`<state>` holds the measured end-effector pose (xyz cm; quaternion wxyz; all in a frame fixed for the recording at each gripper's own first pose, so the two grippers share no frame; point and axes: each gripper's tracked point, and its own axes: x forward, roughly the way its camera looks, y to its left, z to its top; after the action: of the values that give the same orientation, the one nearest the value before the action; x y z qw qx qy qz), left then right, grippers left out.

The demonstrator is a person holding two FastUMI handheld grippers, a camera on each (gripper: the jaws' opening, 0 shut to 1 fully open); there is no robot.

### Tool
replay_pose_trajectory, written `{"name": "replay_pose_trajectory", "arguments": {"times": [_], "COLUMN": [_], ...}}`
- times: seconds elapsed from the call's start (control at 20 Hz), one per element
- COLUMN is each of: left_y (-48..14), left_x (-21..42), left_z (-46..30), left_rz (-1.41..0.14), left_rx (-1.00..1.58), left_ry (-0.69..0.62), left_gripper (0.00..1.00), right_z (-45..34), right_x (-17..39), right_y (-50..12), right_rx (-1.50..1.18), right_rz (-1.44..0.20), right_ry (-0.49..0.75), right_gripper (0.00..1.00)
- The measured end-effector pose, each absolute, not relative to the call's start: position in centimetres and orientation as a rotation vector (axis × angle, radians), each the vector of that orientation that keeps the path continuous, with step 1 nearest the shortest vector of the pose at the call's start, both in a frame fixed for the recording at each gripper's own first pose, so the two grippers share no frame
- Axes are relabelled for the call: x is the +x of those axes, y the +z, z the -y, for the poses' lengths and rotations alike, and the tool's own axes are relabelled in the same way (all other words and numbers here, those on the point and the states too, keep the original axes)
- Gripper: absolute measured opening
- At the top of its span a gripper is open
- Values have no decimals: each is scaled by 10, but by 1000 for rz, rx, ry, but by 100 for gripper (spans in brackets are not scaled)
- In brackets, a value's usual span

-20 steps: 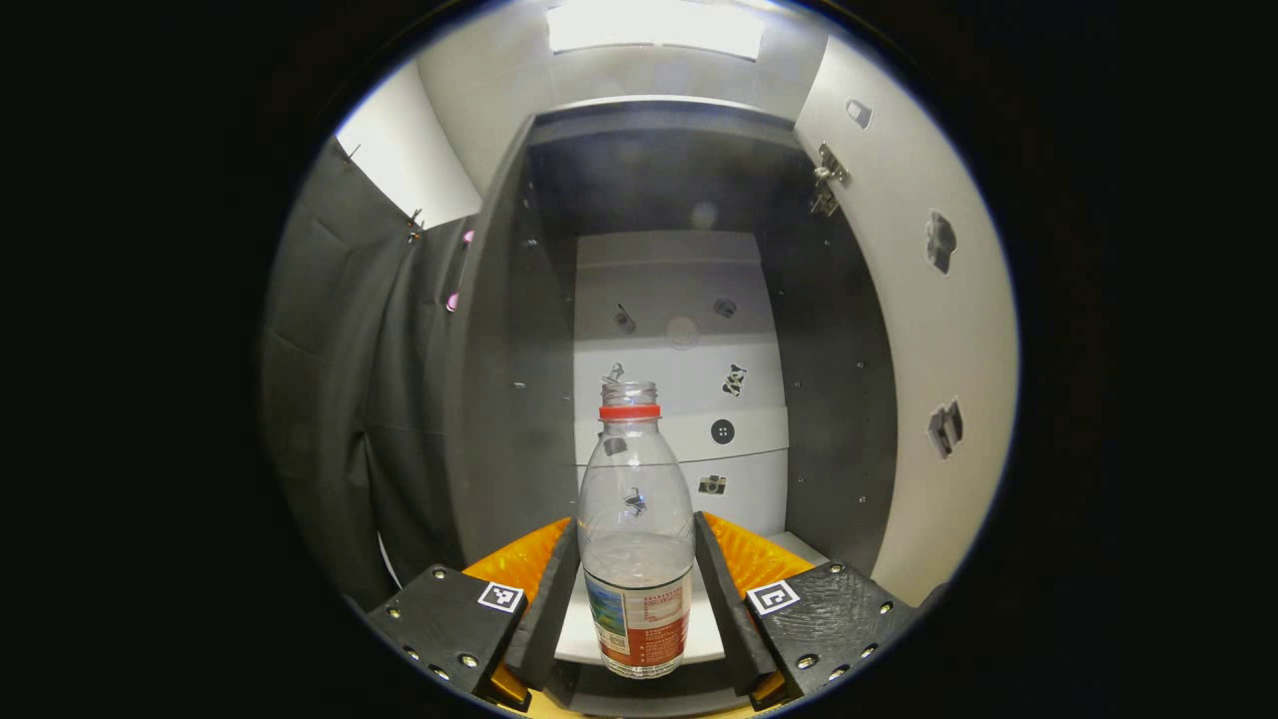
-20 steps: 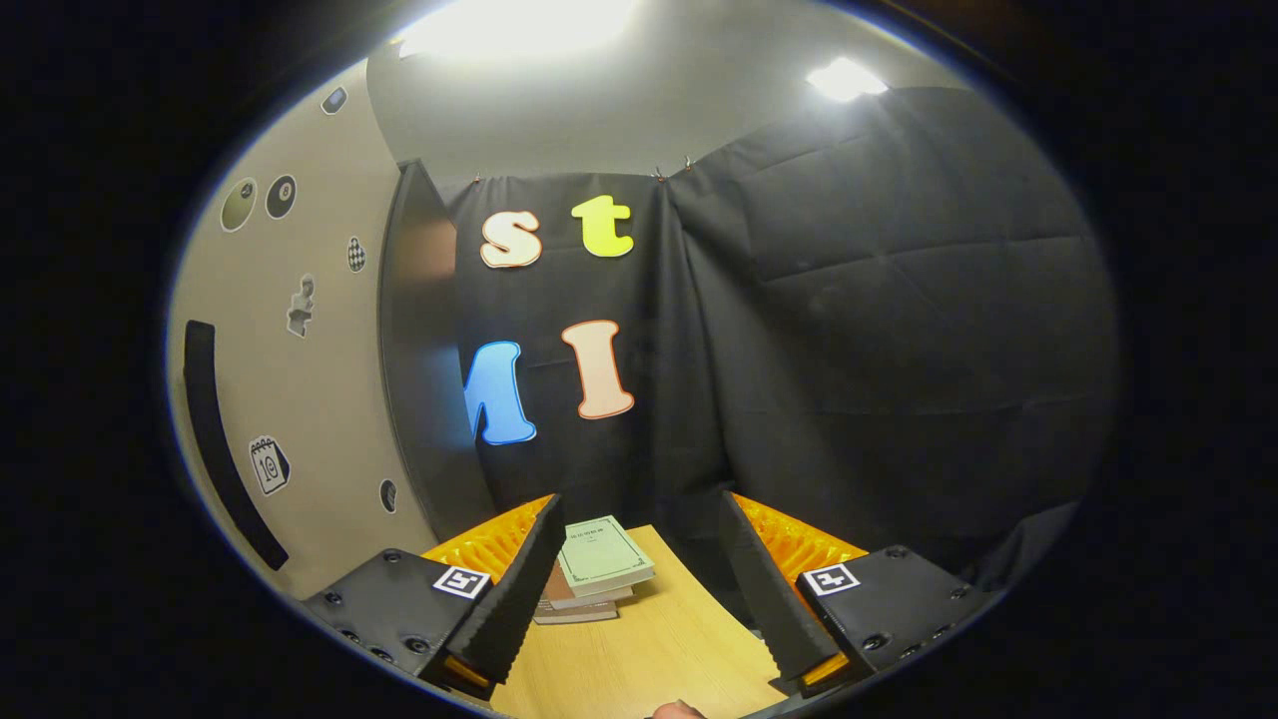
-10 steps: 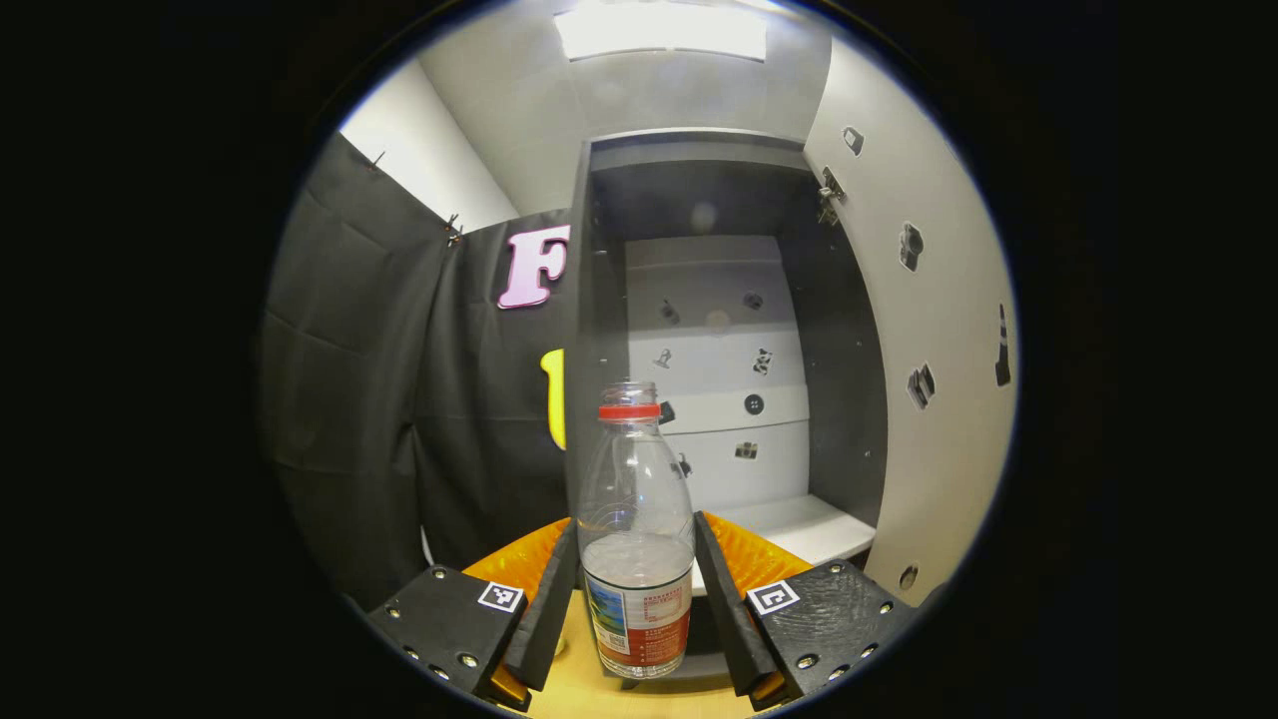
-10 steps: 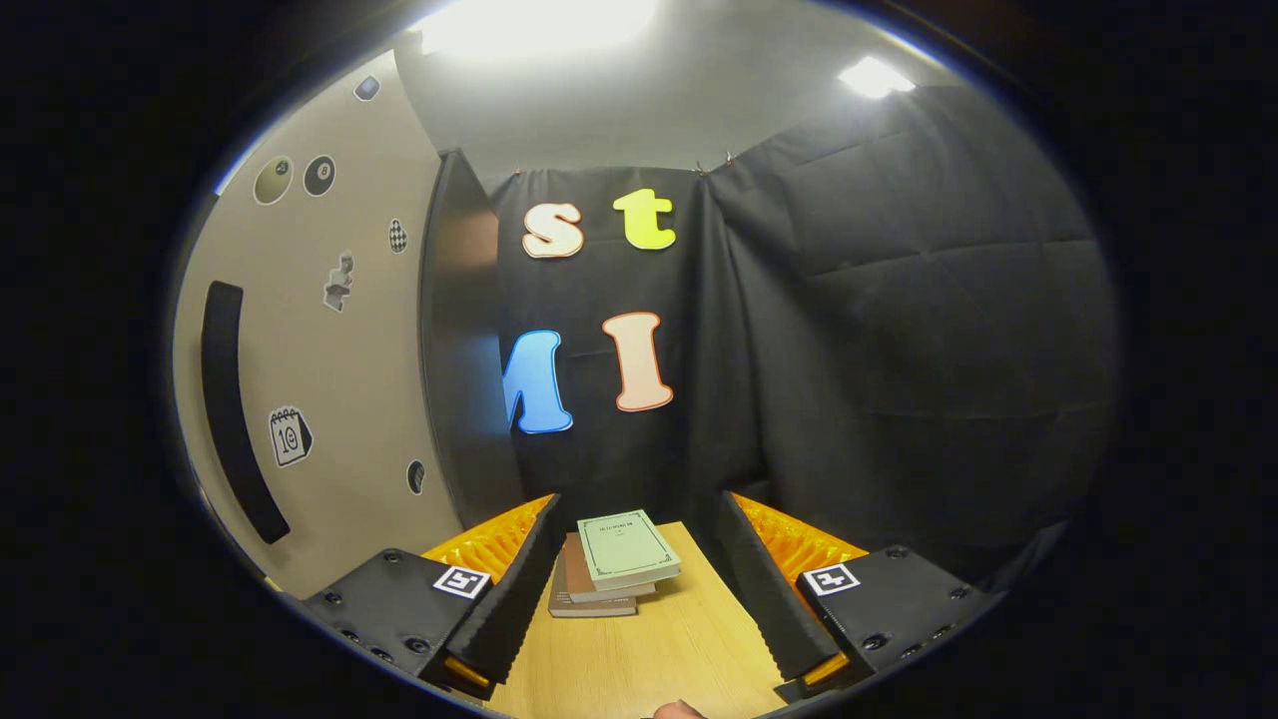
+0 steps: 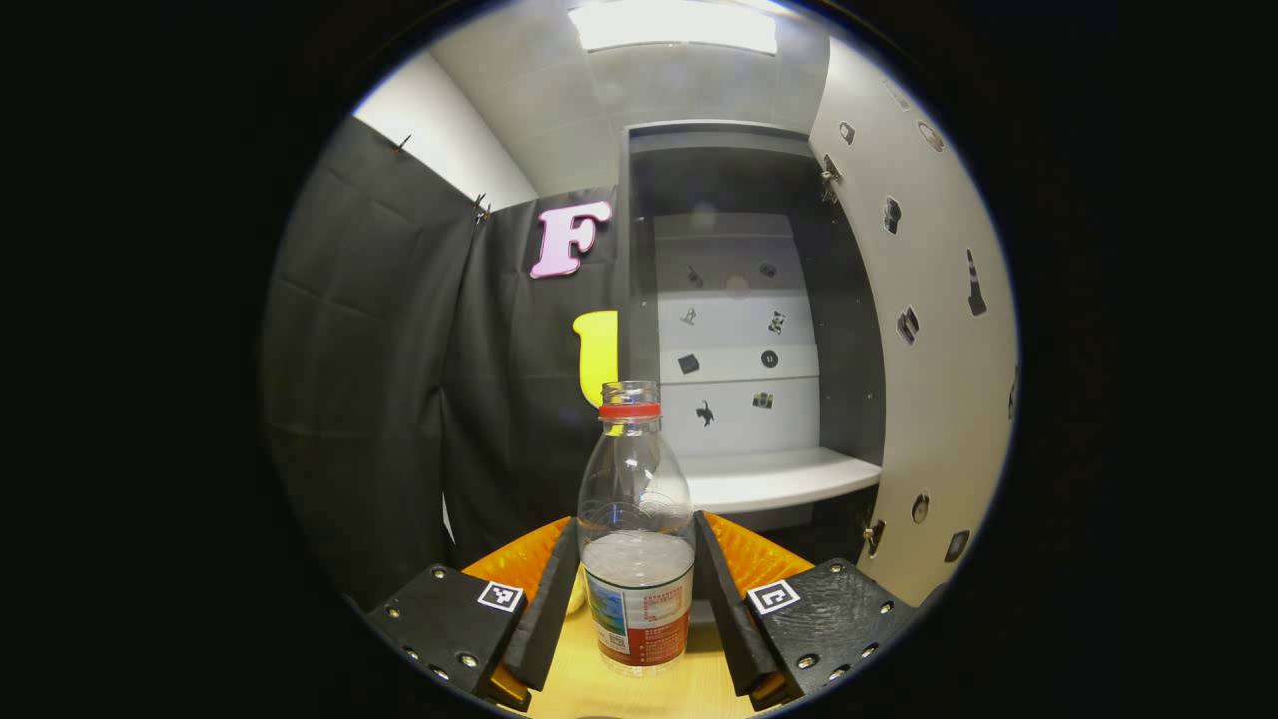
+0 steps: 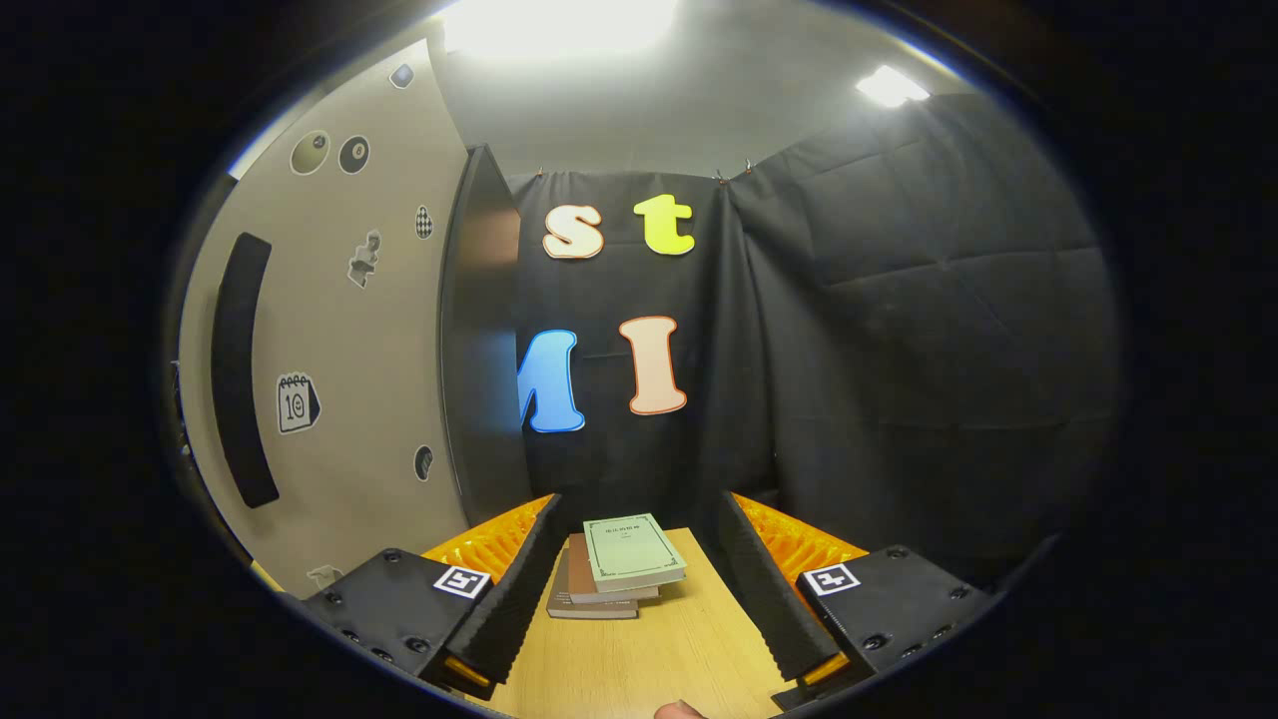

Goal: Open the cabinet door with the right hand, grasp the bottle in the cabinet with the left hand and place it on the coaster, then close the cabinet door with the right hand.

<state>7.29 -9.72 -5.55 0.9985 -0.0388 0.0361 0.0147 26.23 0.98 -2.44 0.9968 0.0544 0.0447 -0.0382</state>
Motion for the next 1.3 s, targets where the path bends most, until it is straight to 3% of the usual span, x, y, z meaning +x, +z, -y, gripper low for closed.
{"name": "replay_pose_trajectory", "arguments": {"times": [1.1,1.15,1.3], "left_y": [-246,-249,-257], "left_x": [-5,-6,-7], "left_z": [56,57,61], "left_rz": [-236,-237,-244], "left_rx": [-192,-183,-190], "left_ry": [186,184,182], "left_gripper": [64,64,62], "right_z": [-22,-23,-28], "right_x": [271,272,273], "right_y": [-43,-44,-45], "right_rx": [-19,-21,-15], "right_rz": [-146,-152,-154], "right_ry": [-28,-22,-15], "right_gripper": [98,94,100]}}
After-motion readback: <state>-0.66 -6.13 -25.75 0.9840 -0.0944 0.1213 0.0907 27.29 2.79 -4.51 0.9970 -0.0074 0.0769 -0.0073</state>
